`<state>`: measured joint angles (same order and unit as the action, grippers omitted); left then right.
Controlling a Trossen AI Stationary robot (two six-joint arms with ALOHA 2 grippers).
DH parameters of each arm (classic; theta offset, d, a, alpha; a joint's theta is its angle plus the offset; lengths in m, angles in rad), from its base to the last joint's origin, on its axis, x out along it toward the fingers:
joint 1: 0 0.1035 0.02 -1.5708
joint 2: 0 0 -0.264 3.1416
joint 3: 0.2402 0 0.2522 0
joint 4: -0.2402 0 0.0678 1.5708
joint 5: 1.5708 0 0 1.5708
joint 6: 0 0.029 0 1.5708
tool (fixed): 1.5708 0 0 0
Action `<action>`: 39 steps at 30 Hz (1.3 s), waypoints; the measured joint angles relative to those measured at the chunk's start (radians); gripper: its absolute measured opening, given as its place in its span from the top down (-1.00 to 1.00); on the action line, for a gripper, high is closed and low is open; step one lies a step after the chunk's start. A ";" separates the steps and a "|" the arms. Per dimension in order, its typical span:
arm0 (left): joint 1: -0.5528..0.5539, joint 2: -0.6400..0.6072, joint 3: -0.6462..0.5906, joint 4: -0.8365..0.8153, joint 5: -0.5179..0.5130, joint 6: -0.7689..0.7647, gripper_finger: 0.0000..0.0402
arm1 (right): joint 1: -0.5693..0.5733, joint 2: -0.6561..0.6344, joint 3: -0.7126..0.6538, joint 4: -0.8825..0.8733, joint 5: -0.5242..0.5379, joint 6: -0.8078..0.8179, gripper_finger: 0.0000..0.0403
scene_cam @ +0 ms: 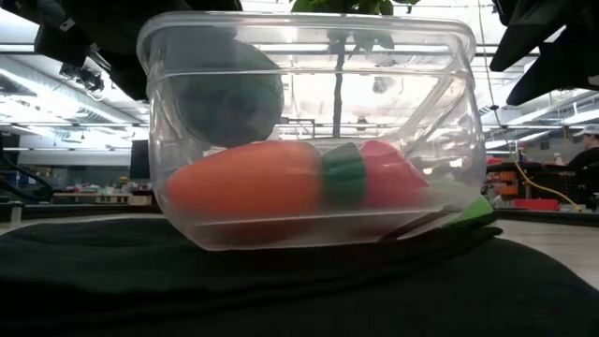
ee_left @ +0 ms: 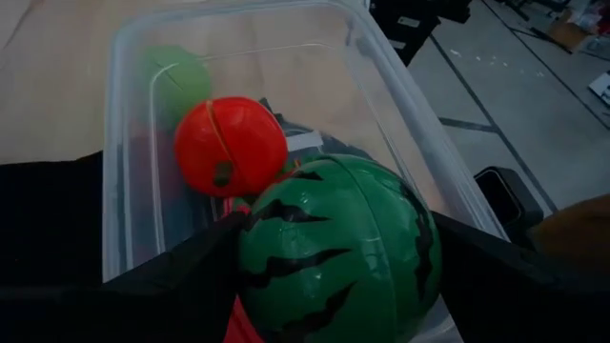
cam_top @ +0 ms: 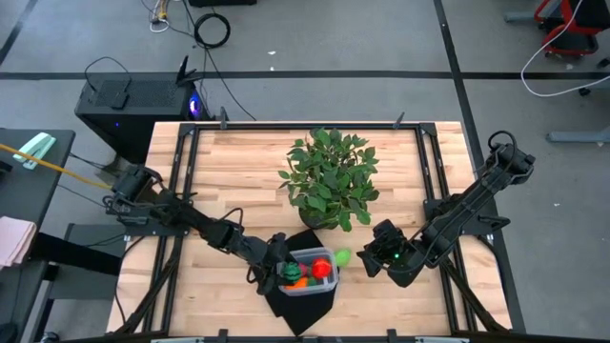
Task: Pick and placing Produce into tupperware
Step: Put the green watermelon into the transparent bin, then put the green melon into the transparent bin
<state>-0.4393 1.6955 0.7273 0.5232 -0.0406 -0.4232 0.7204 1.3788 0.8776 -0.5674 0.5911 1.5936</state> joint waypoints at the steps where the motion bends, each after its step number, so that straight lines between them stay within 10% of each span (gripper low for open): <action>1: 0.000 0.000 0.000 0.000 0.000 0.000 -0.55 | 0.000 0.000 0.000 0.002 0.000 0.000 0.07; 39: 0.011 0.000 0.000 0.002 0.001 0.064 -0.93 | 0.003 0.000 0.000 0.024 -0.013 0.000 0.07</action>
<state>-0.4282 1.6951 0.7269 0.5256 -0.0400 -0.3589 0.7231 1.3792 0.8776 -0.5434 0.5785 1.5940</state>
